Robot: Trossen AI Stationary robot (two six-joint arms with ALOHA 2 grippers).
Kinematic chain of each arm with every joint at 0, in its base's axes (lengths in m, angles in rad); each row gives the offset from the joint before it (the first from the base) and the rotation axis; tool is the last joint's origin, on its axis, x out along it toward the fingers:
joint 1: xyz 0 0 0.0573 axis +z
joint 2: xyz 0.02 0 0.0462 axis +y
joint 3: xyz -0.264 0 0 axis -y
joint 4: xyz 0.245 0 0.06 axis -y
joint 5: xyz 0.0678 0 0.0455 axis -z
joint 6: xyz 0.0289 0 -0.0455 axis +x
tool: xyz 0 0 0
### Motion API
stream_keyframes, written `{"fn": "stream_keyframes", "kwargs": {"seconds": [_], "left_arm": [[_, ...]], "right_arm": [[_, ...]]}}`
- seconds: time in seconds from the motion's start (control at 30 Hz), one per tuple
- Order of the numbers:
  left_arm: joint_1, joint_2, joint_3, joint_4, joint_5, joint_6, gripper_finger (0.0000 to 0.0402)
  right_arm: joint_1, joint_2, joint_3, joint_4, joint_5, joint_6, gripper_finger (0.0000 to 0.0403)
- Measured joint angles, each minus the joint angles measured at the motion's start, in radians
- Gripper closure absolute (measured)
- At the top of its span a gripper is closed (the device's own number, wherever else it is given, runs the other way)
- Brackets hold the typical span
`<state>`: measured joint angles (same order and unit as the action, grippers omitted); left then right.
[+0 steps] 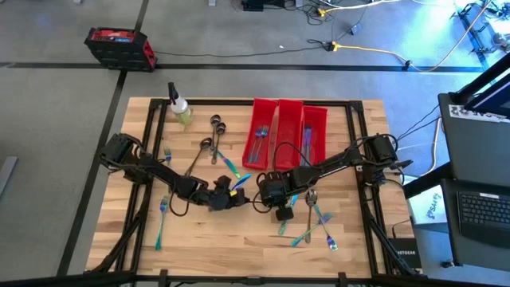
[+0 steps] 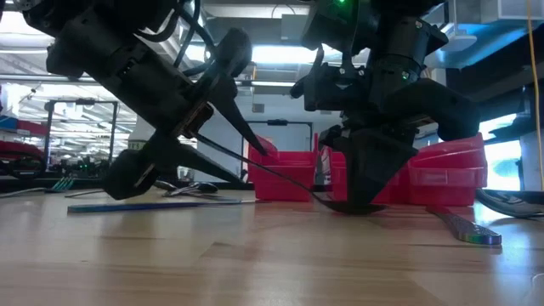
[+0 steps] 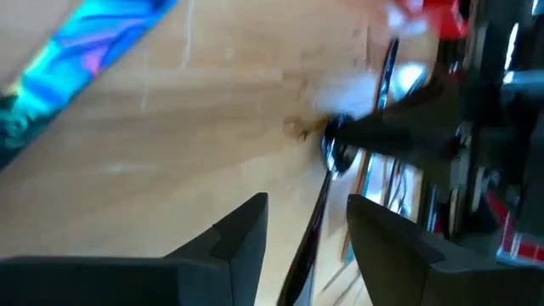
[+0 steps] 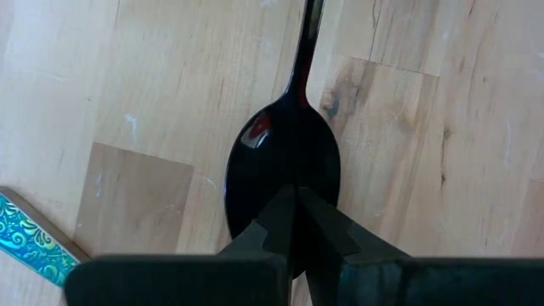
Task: Sort silverware
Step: Put the black spoon into the middle red silverware bin
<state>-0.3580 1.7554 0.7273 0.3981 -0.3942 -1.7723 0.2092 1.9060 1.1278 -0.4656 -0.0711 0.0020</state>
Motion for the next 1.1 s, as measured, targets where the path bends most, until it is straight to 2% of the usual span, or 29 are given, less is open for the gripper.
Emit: {"fn": "stream_keyframes", "kwargs": {"seconds": [0.33, 0.73, 1.1], "left_arm": [[0.006, -0.001, 0.000, 0.004, 0.012, 0.008, 0.0283], [0.006, -0.003, 0.001, 0.023, 0.021, 0.030, 0.0395], [0.005, -0.003, 0.001, 0.017, 0.006, 0.068, 0.0400]], "right_arm": [[0.000, 0.000, 0.000, 0.000, 0.000, 0.000, 0.0403], [0.000, 0.000, 0.000, 0.000, 0.000, -0.001, 0.0403], [0.000, -0.001, 0.000, 0.000, -0.001, -0.004, 0.0403]]}}
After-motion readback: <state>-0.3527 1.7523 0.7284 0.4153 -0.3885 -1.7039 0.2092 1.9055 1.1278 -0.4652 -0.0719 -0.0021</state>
